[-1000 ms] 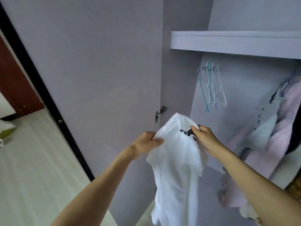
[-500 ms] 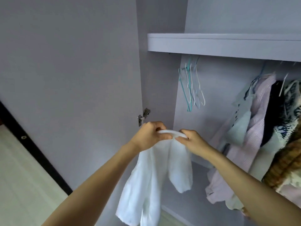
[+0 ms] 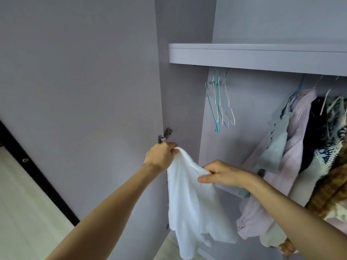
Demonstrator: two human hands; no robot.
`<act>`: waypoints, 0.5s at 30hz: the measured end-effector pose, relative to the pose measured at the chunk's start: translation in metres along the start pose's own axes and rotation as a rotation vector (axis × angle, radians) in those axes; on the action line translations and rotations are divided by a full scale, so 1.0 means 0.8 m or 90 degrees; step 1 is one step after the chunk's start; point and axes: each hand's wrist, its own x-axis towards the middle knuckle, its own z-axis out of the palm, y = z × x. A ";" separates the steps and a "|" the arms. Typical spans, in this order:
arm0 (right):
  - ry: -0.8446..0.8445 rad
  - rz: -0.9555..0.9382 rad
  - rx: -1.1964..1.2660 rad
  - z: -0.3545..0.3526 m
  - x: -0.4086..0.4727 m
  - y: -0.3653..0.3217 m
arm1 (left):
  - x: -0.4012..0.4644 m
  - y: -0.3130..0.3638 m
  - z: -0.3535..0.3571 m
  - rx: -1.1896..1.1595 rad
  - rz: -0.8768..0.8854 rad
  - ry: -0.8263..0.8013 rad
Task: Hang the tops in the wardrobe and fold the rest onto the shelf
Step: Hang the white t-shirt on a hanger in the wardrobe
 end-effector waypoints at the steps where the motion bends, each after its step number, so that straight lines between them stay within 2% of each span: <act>1: -0.006 0.001 0.002 0.002 0.000 -0.001 | 0.002 0.004 -0.001 -0.052 0.000 -0.032; 5: 0.007 0.006 -0.008 0.001 -0.003 -0.002 | 0.006 0.019 -0.007 -0.418 -0.108 -0.153; 9: -0.021 0.005 -0.036 0.000 -0.007 -0.003 | 0.013 0.025 -0.006 -0.575 -0.152 -0.170; 11: -0.050 0.021 -0.043 -0.003 -0.009 0.000 | 0.019 0.031 0.000 -0.543 -0.141 -0.146; 15: -0.067 0.071 -0.068 -0.012 -0.007 0.027 | 0.021 0.043 0.010 -0.167 0.110 -0.109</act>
